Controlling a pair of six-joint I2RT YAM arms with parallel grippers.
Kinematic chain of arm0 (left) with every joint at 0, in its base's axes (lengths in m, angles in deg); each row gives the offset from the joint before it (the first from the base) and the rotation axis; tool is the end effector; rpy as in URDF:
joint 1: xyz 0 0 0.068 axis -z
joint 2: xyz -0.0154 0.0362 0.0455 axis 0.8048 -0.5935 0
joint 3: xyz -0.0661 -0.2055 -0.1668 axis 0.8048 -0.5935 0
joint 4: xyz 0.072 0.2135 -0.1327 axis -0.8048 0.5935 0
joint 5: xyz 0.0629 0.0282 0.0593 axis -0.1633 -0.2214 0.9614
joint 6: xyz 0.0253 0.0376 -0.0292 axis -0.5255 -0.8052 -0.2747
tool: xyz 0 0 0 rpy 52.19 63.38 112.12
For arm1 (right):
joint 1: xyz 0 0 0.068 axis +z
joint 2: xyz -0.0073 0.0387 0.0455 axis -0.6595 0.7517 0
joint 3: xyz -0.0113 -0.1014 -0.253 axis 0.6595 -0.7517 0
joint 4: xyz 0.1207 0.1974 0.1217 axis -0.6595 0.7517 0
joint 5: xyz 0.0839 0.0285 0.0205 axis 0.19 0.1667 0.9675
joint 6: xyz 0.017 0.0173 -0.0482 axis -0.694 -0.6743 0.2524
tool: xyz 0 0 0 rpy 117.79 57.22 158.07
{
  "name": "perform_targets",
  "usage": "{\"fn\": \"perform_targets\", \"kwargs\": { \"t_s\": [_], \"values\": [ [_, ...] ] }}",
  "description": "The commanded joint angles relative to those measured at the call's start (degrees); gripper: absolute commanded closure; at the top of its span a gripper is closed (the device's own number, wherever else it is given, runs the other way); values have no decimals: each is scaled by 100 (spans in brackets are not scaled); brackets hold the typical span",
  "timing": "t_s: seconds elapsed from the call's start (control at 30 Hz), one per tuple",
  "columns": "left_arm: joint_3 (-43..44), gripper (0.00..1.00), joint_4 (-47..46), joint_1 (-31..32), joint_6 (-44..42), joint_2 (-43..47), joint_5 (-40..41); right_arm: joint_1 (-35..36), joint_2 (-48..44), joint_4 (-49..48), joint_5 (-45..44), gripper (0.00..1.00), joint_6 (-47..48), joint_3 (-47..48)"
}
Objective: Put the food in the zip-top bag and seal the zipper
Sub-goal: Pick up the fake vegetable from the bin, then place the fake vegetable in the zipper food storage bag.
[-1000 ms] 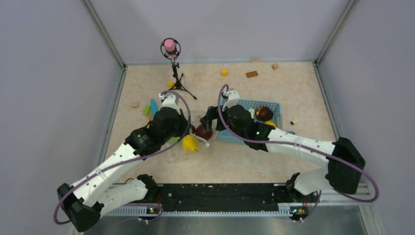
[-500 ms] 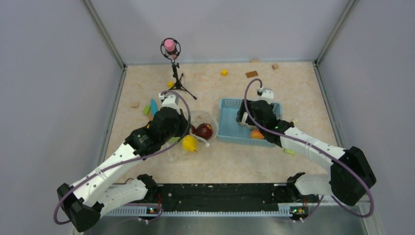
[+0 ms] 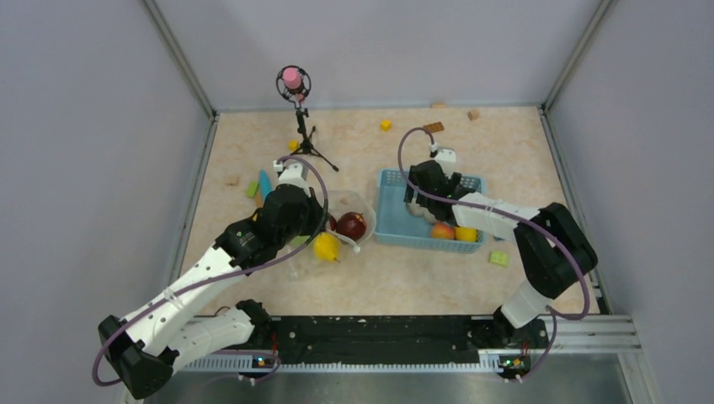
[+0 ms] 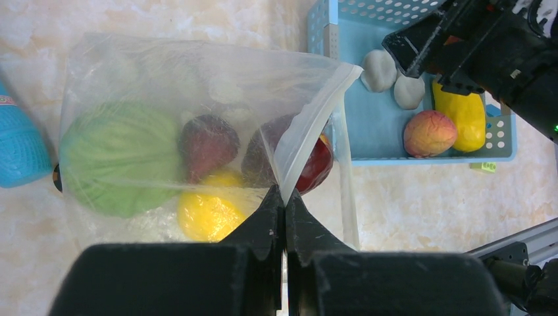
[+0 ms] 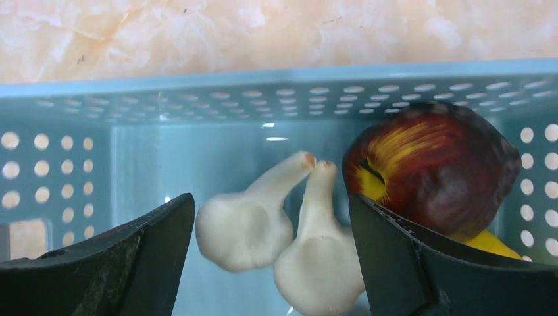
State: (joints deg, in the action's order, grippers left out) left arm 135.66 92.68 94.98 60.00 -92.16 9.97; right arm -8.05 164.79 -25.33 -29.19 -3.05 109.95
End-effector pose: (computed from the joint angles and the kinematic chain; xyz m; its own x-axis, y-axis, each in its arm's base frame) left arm 0.1546 -0.1254 0.3162 -0.6312 -0.2339 -0.7395 0.1477 0.8998 -0.4107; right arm 0.2840 0.1671 0.1931 -0.6130 0.1659 -0.7725 0.1186 0.9859 0.1176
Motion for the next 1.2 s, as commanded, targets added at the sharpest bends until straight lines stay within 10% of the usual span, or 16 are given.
{"fn": "perform_targets", "kwargs": {
  "t_s": [0.0,0.2,0.47,0.8,1.17],
  "values": [
    [-28,100,-331,12,-50,192,38,-73,397,75,-524,16,-122,484],
    [-37,100,-346,5,-74,207,50,-82,870,359,-931,28,-453,803],
    [-36,100,-351,10,-60,167,59,-78,567,424,-936,84,-461,670],
    [-41,100,-390,10,-68,121,-16,25,-1658,-234,174,100,-28,-540],
    [-78,100,-539,12,-158,153,-432,575,-2930,-3321,4864,100,-180,-1351]
  ]
}}
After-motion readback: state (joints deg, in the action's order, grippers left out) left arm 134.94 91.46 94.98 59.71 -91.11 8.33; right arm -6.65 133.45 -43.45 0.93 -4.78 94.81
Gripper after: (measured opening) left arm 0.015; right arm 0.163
